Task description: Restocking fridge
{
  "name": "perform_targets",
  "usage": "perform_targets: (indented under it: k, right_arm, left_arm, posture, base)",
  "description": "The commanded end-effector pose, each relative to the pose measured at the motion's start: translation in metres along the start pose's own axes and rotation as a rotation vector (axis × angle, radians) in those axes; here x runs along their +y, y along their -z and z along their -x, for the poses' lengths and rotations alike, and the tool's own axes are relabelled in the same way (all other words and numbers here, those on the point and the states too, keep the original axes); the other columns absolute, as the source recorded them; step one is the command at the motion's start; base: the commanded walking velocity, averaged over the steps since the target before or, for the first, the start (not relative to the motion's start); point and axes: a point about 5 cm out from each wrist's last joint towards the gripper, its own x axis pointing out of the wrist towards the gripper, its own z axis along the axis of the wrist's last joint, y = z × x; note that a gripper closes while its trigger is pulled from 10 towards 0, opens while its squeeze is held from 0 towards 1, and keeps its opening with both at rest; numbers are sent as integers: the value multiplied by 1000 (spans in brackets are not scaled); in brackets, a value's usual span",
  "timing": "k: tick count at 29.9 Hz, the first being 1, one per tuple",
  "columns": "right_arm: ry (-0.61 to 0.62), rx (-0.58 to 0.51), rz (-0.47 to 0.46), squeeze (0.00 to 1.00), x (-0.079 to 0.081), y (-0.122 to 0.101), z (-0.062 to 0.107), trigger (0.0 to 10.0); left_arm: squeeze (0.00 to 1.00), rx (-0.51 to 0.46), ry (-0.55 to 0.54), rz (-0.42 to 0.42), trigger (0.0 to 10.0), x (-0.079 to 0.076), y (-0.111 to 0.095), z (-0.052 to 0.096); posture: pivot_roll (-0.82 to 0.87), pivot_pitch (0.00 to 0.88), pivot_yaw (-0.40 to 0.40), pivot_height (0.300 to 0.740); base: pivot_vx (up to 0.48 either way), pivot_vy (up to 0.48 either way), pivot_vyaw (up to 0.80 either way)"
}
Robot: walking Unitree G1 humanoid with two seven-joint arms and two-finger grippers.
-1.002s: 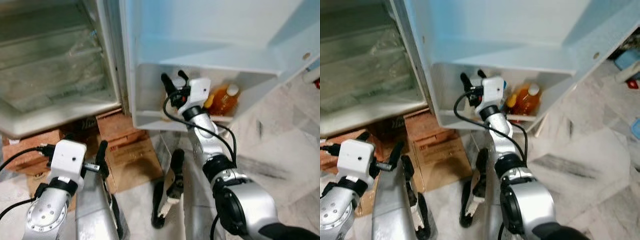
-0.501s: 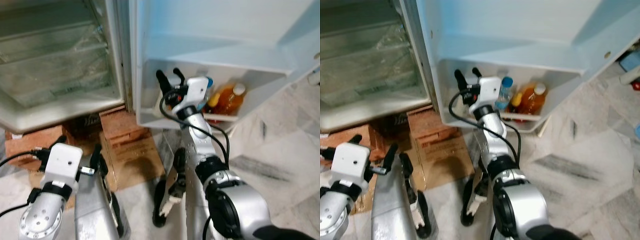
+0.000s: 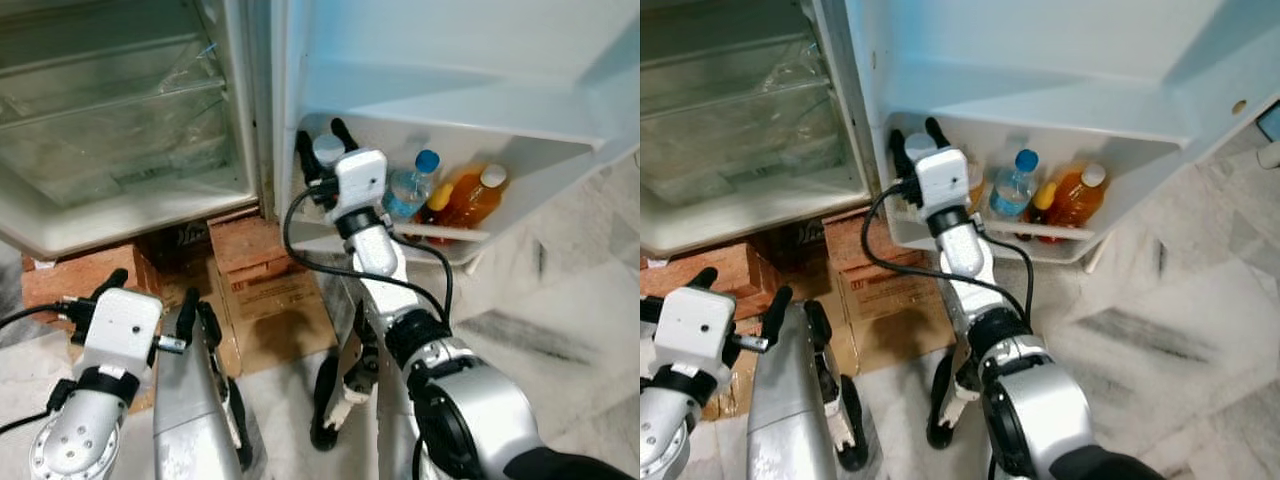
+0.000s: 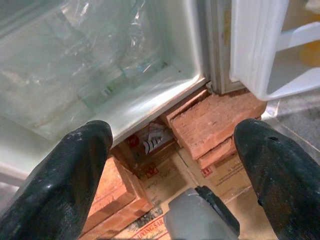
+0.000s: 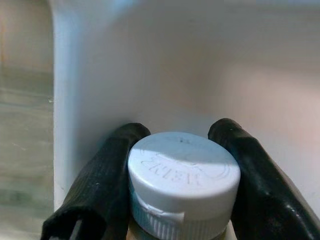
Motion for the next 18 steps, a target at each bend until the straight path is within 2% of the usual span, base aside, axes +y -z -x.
perform_targets:
  k: [1,2,3,5,9,13,14,15,16,18]
  right_arm:
    - [-140,-140,60,0,28,-23,-11,10000]
    - [-140,-140,60,0,28,-23,-11,10000]
    - [-155,-106,142,0,31,-12,-2,10000]
    - [-177,-98,183,0,34,-8,3,10000]
    - [-175,-71,179,0,38,-3,8,10000]
    - [-169,-23,194,0,49,9,24,10000]
    - [-169,-16,198,267,51,11,27,10000]
    - [-168,-7,200,267,52,13,30,10000]
    - [-174,1,195,561,52,14,32,10000]
    - [-172,9,190,561,51,16,34,10000]
  left_arm:
    - [0,14,-3,-10,10000,2,0,3]
    - [0,14,-3,-10,10000,2,0,3]
    - [0,13,-2,-13,10000,2,0,3]
    - [0,11,-1,-15,10000,1,0,4]
    - [0,11,-3,-19,10000,2,0,3]
    - [0,14,-4,-18,10000,2,0,3]
    - [0,14,-4,-17,10000,2,0,3]
    - [0,14,-4,-16,10000,2,0,3]
    - [0,14,-3,-15,10000,2,0,2]
    - [0,15,-3,-12,10000,2,0,2]
  posture:
    - [401,329,-77,487]
    - [401,329,-77,487]
    - [413,331,-76,487]
    - [413,331,-76,487]
    - [417,335,-75,487]
    - [418,339,-74,487]
    - [413,340,-76,487]
    - [413,340,-76,487]
    - [408,340,-77,487]
    - [408,340,-77,487]
  base:
    - [0,0,0]
    - [0,0,0]
    - [0,0,0]
    - [0,0,0]
    - [0,0,0]
    - [0,0,0]
    - [0,0,0]
    - [0,0,0]
    - [0,0,0]
    - [0,0,0]
